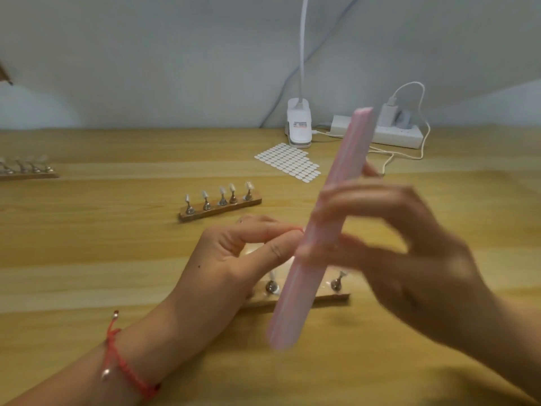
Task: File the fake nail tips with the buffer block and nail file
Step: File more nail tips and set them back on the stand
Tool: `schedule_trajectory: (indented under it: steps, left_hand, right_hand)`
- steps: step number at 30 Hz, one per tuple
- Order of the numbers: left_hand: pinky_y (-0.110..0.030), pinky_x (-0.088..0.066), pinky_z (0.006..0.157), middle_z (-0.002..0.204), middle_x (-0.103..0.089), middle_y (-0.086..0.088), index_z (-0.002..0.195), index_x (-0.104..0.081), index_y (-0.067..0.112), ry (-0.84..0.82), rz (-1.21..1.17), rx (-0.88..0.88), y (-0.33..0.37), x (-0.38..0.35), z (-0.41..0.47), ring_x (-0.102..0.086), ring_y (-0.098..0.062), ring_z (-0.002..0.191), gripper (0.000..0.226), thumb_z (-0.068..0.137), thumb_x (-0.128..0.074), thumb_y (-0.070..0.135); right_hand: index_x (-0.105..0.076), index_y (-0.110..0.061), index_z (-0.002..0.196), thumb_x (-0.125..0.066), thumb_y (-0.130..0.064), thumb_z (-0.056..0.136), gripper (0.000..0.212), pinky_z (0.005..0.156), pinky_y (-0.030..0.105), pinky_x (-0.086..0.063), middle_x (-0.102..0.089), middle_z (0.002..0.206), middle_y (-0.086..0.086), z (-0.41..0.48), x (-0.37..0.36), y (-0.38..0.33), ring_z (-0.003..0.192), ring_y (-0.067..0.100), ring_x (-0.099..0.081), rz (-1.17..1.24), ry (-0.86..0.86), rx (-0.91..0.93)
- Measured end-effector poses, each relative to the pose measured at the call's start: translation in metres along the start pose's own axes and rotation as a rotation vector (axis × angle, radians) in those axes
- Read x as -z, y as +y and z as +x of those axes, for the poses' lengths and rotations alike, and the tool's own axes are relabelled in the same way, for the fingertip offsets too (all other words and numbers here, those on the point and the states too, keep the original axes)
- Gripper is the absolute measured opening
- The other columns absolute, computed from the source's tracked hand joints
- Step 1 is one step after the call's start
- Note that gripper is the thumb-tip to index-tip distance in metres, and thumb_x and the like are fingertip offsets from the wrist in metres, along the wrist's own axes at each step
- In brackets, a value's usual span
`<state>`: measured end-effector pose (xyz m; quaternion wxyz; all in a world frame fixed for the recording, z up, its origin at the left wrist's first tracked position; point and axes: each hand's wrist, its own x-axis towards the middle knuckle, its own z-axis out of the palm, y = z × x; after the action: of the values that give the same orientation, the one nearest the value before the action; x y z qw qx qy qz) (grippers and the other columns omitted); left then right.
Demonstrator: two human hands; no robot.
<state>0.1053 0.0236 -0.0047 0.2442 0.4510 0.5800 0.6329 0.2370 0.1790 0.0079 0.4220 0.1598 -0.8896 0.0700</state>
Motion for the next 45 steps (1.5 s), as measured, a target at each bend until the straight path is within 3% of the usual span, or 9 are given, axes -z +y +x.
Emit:
schedule_trajectory:
  steps: [6,10,15,19,25,34,38,43,45]
  left_hand:
    - [-0.032,-0.044,0.085,0.083,-0.070,0.007,0.089,-0.078,0.028,0.042,0.105,-0.088,0.001,0.000,0.000,-0.060,-0.013,0.090,0.028,0.071,-0.063,0.043]
    - [-0.051,-0.048,0.084,0.084,-0.069,0.007,0.090,-0.078,0.028,0.055,0.119,-0.107,0.002,0.000,0.001,-0.059,-0.021,0.093,0.026,0.073,-0.065,0.042]
    - [-0.042,-0.046,0.086,0.082,-0.068,0.012,0.088,-0.077,0.034,0.086,0.119,-0.111,-0.002,0.001,0.002,-0.058,-0.017,0.093,0.024,0.071,-0.063,0.042]
    - [-0.043,-0.048,0.078,0.083,-0.068,0.016,0.086,-0.077,0.037,0.045,0.112,-0.080,-0.005,-0.003,0.001,-0.058,-0.012,0.091,0.024,0.067,-0.064,0.041]
    - [-0.055,-0.049,0.084,0.086,-0.068,0.008,0.087,-0.079,0.030,0.077,0.066,-0.054,-0.003,0.000,0.001,-0.060,-0.026,0.096,0.027,0.069,-0.064,0.044]
    - [-0.011,-0.047,0.071,0.086,-0.073,0.011,0.088,-0.078,0.029,0.121,0.019,0.008,0.000,0.002,0.002,-0.064,0.000,0.077,0.021,0.071,-0.075,0.041]
    - [-0.033,-0.044,0.093,0.094,-0.074,0.016,0.090,-0.076,0.039,0.134,0.085,0.011,0.000,0.002,0.001,-0.064,0.000,0.097,0.022,0.071,-0.072,0.048]
    - [-0.035,-0.043,0.090,0.091,-0.074,0.016,0.093,-0.074,0.041,0.147,0.101,0.007,-0.003,0.001,0.000,-0.065,0.000,0.097,0.029,0.071,-0.063,0.057]
    - [-0.035,-0.046,0.089,0.091,-0.074,0.015,0.091,-0.074,0.042,0.140,0.122,-0.004,-0.003,0.001,0.000,-0.066,-0.003,0.096,0.025,0.071,-0.068,0.055]
  right_hand:
    - [-0.075,-0.011,0.105,-0.057,0.012,0.090,0.033,0.105,0.049,-0.042,-0.061,0.113,0.007,-0.003,-0.008,-0.012,0.114,0.029,-0.058,0.098,-0.055,-0.038]
    - [-0.067,-0.010,0.111,-0.057,0.013,0.089,0.034,0.099,0.048,-0.047,-0.055,0.112,0.009,0.006,0.002,0.002,0.111,0.036,-0.059,0.046,-0.009,-0.172]
    - [-0.076,-0.011,0.103,-0.044,-0.005,0.102,0.032,0.110,0.045,-0.040,-0.063,0.113,0.012,-0.001,-0.014,-0.023,0.116,0.026,-0.058,0.156,-0.088,-0.048]
    - [-0.067,-0.011,0.113,-0.056,0.016,0.089,0.039,0.100,0.045,-0.046,-0.057,0.114,0.014,0.004,-0.001,0.000,0.113,0.029,-0.058,0.174,0.017,-0.329]
    - [-0.073,-0.014,0.108,-0.058,0.011,0.088,0.036,0.103,0.043,-0.044,-0.060,0.116,0.012,-0.001,-0.007,-0.015,0.116,0.031,-0.058,0.194,-0.069,-0.133]
    - [-0.064,-0.022,0.114,-0.068,0.012,0.084,0.046,0.104,0.033,-0.044,-0.059,0.115,0.009,-0.004,0.015,0.026,0.115,0.022,-0.056,0.138,0.081,-0.425]
    - [-0.064,-0.035,0.113,-0.065,0.011,0.085,0.053,0.102,0.028,-0.037,-0.059,0.114,0.002,-0.021,0.016,0.049,0.111,0.015,-0.053,-0.031,-0.036,-0.625]
    - [-0.061,-0.049,0.116,-0.058,-0.010,0.095,0.044,0.090,0.030,-0.014,-0.056,0.127,-0.008,-0.033,0.010,0.059,0.123,0.010,-0.042,-0.263,-0.432,-0.828]
    - [-0.065,-0.042,0.118,-0.063,-0.017,0.092,0.036,0.096,0.033,-0.020,-0.057,0.127,-0.003,-0.030,0.011,0.054,0.125,0.017,-0.044,-0.280,-0.380,-0.761]
